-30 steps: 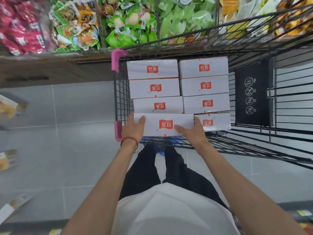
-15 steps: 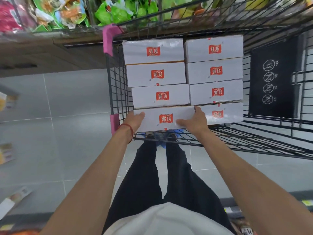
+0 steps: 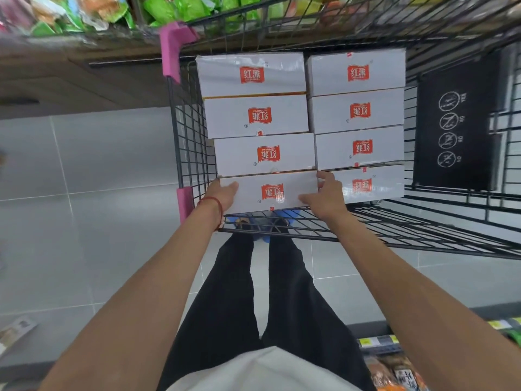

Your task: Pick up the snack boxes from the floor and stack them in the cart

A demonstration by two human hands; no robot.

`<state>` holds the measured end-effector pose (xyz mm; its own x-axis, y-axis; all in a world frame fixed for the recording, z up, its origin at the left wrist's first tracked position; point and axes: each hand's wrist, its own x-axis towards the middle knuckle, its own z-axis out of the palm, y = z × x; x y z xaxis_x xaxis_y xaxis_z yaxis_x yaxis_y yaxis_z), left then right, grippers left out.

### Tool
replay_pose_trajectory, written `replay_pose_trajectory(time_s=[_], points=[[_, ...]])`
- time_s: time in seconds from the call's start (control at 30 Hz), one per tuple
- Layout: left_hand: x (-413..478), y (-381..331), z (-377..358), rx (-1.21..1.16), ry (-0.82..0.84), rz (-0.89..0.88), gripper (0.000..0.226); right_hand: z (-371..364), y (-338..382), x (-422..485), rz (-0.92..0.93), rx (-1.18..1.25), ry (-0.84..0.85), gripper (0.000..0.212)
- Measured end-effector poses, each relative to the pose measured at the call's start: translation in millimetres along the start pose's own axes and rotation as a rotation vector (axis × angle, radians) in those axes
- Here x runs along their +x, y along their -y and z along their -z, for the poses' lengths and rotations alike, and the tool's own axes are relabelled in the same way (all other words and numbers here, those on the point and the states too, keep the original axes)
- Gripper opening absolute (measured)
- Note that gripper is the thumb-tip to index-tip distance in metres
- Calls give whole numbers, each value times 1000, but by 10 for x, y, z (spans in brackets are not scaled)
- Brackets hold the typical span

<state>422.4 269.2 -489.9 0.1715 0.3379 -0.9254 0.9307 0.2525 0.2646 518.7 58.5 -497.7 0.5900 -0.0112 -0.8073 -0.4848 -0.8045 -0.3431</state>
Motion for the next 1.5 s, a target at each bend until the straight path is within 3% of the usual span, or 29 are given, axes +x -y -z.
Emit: replay_pose_trajectory(time_s=[0.23,0.4,0.53,0.63,0.77,1.03,1.3,1.5], points=[[194,131,55,4,-65,-38,50,-5,62,-62,27,-42,-34,72],[-96,15,86,10,-142,-101,21,40,86,-140,51,-15,1,65],[-351,6,135,-3,-102,-170,26,158,169,-306,105,0,81,58],[-639,26,171,-110,-131,-218,43,253,251,-496,171,41,145,53],[-1122,101,213,-332,-260,-294,31,351,395,-818,297,72,236,47],[-2215,486,318,-754,-338,-329,19,331,774,-1589,509,6,431,33],[-2628,1286,803,-974,-473,-301,16,-327,1137,-2361,674,-114,561,21],[-2672,2178,1444,-1129,-537,-254,18,-1362,1253,-3064,622,-139,653,27]])
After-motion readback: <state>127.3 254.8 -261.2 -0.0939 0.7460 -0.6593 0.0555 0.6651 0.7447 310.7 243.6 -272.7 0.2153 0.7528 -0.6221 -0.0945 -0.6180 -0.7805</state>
